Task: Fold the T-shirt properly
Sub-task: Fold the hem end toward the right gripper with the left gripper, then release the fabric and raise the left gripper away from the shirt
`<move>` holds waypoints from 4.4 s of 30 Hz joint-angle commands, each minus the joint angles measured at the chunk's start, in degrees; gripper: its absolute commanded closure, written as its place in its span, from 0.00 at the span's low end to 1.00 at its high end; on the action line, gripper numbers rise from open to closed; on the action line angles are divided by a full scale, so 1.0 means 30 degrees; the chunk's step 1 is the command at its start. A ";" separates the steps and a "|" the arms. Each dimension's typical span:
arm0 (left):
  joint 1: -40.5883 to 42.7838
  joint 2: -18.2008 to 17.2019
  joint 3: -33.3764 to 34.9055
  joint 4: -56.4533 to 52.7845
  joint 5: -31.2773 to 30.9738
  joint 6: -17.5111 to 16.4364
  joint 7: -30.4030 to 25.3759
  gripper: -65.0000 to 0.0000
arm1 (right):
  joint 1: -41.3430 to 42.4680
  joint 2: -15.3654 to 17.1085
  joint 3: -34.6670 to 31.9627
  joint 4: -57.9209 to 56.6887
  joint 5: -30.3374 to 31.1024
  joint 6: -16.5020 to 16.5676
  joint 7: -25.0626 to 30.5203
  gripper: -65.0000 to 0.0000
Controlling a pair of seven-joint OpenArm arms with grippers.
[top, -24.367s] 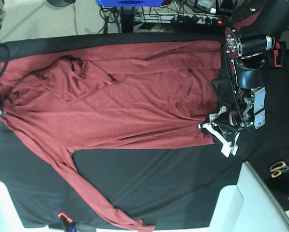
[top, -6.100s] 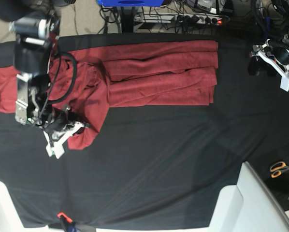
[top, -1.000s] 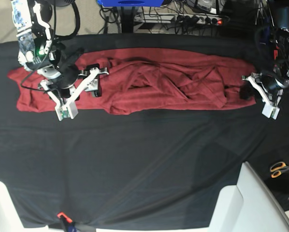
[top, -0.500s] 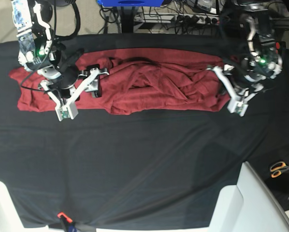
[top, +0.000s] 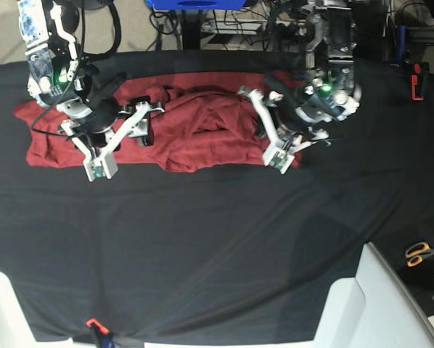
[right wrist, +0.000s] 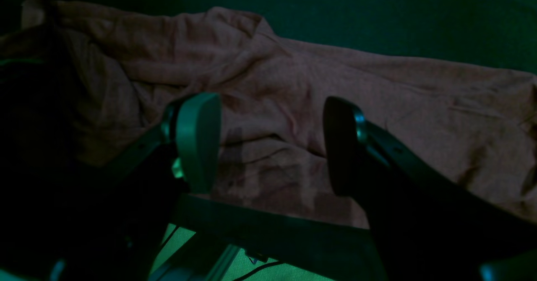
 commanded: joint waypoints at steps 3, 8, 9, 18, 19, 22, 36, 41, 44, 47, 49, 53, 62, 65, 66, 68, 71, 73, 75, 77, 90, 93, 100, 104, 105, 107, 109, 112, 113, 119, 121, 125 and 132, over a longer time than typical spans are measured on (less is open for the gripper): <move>-0.0206 0.0219 0.0986 0.0298 -0.0429 0.0846 -0.0330 1.00 | 0.0117 0.0066 0.0003 0.0307 0.0078 0.0053 0.0365 0.44; -0.0762 0.1186 0.1132 -0.0259 -0.0429 0.0963 -0.0330 1.00 | 0.0088 0.0066 -0.0026 0.0277 0.0078 0.0053 0.0365 0.44; -0.0938 0.1304 0.1220 -0.0640 -0.0429 0.0963 -0.0330 1.00 | 0.0059 0.0066 -0.0026 0.0277 0.0078 0.0053 0.0365 0.44; -0.1817 0.2036 0.1191 -0.2281 -0.1543 0.0992 -0.0330 1.00 | -0.0146 0.0066 -0.0026 0.0277 0.0078 0.0053 0.0365 0.44; -0.1847 0.2036 0.1161 -0.2281 -0.1806 0.1022 -0.0330 1.00 | -0.0146 0.0066 -0.0026 0.0277 0.0078 0.0053 0.0365 0.44; -0.2110 0.2066 0.1337 -0.2281 -0.2246 0.2047 -0.0330 1.00 | -0.0146 0.0066 -0.0026 0.0277 0.0078 0.0053 0.0365 0.44; -0.2608 0.2036 0.1396 -0.3541 -0.4356 0.3044 -0.0330 1.00 | -0.0146 0.0036 -0.0026 0.0277 0.0078 0.0053 0.0365 0.44; -0.2872 0.2066 0.2363 -0.4039 -0.4356 0.3044 -0.0330 1.00 | -0.0146 0.0036 -0.0026 0.0277 0.0078 0.0053 0.0365 0.44; -0.3107 0.2066 0.3154 -0.4801 -0.4385 0.3864 -0.0389 1.00 | -0.0146 0.0036 -0.0026 0.0277 0.0078 0.0053 0.0365 0.44; -0.3195 0.2124 0.3213 -0.4977 -0.4385 0.4274 -0.0418 1.00 | -0.0146 0.0036 -0.0026 0.0277 0.0078 0.0053 0.0365 0.44; -0.3224 0.2153 0.3213 -0.4948 -0.4385 0.4274 -0.0418 1.00 | -0.0176 0.0036 -0.0026 0.0277 0.0078 0.0053 0.0365 0.44; -0.3458 0.2241 0.3242 -0.5006 -0.4385 0.4274 -0.0418 1.00 | -0.0176 0.0036 -0.0026 0.0277 0.0078 0.0053 0.0365 0.44; -0.3575 0.2271 0.4150 -0.5036 -0.4415 0.4274 -0.0418 1.00 | -0.0146 0.0036 -0.0026 0.0277 0.0078 0.0053 0.0365 0.44; -0.3575 0.2271 0.4443 -0.5036 -0.4415 0.4274 -0.0418 1.00 | -0.0146 0.0036 -0.0026 0.0277 0.0078 0.0053 0.0365 0.44; -0.3575 0.2271 0.4443 -0.5036 -0.4415 0.4274 -0.0418 1.00 | -0.0146 0.0007 -0.0026 0.0277 0.0078 0.0053 0.0365 0.44; -0.3605 0.2329 0.4443 -0.5036 -0.4415 0.4274 -0.0447 1.00 | -0.0176 0.0007 -0.0026 0.0277 0.0078 0.0053 0.0365 0.44; -0.3605 0.2329 0.4443 -0.5036 -0.4415 0.4274 -0.0447 1.00 | -0.0176 0.0007 -0.0026 0.0277 0.0078 0.0053 0.0365 0.44; -0.3605 0.2329 0.4590 -0.5036 -0.4415 0.4274 -0.0447 1.00 | -0.0176 0.0007 -0.0026 0.0277 0.0078 0.0053 0.0365 0.44; -0.3605 0.2329 0.5000 -0.5036 -0.4415 0.4274 -0.0447 0.93 | -0.0176 0.0007 -0.0055 0.0277 0.0078 0.0053 0.0365 0.44; -0.3634 0.2329 0.5498 -0.5036 -0.4415 0.4274 -0.0447 0.78 | -0.0176 0.0007 -0.0055 0.0277 0.0078 0.0053 0.0365 0.44; -0.5744 0.2359 0.8194 -0.5798 -0.5440 0.4304 -0.0477 0.27 | -0.0469 0.0007 -0.0055 0.0277 0.0078 0.0083 0.0365 0.44; -0.6330 0.2036 0.8136 -0.4948 -0.7726 0.4333 -0.0447 0.27 | -0.0410 0.0007 -0.0055 0.0277 0.0078 0.0083 0.0394 0.44; -0.6242 -0.1510 0.8136 -0.2545 -0.8400 0.7557 -0.0389 0.32 | -0.0381 0.0036 -0.0084 0.0277 0.0078 0.0112 0.0394 0.44; -0.4455 -0.3766 0.6026 -0.0845 -0.8429 0.8670 -0.0418 0.80 | -0.0146 0.0066 -0.0377 0.0336 0.0078 0.2925 0.0277 0.44; -0.3810 -0.4059 0.4678 -0.0582 -0.8429 0.8611 -0.0389 0.97 | 0.0088 0.0095 -0.0846 0.0336 0.0078 0.3892 0.0248 0.45; -0.2433 -0.4586 0.1806 -0.0406 -0.8429 0.8582 -0.0389 1.00 | 0.0791 0.0154 -0.1872 0.0307 -0.0010 0.5123 0.0189 0.45; -0.1290 -0.5319 -0.0568 -0.0435 -0.8429 0.8553 -0.0389 1.00 | 0.1729 0.0154 -0.2898 0.0219 -0.0068 0.5211 -0.0250 0.45; 0.0439 -0.6608 -0.3058 -0.0347 -0.8400 0.8084 -0.0389 1.00 | 0.4044 0.0154 -0.4627 -0.0543 -0.0068 0.5211 -0.1628 0.45; 0.1113 -0.7048 -0.3850 -0.0347 -0.8312 0.7762 -0.0389 1.00 | 0.4982 0.0154 -0.5242 -0.1217 -0.0068 0.5181 -0.2097 0.45; 0.4512 -0.7517 -0.8743 -0.0318 -0.8283 0.6824 -0.0506 1.00 | 0.9260 0.0154 -0.9989 -0.6287 -0.0068 0.2837 -0.2741 0.45; 0.5216 -0.7429 -0.9798 -0.0318 -0.8283 0.5681 -0.0535 1.00 | 0.9905 0.0154 -1.1660 -0.7254 -0.0068 0.1489 -0.2741 0.45; 0.6446 -0.6989 -1.1117 -0.0376 -0.8253 0.3542 -0.2411 1.00 | 1.0550 0.0154 -1.4004 -0.8367 -0.0068 -0.1617 -0.2712 0.45; 0.6945 -0.6521 -1.1381 -0.0494 -0.8253 0.3513 -0.3524 1.00 | 1.0784 0.0212 -1.4795 -0.8484 -0.0068 -0.2496 -0.2712 0.45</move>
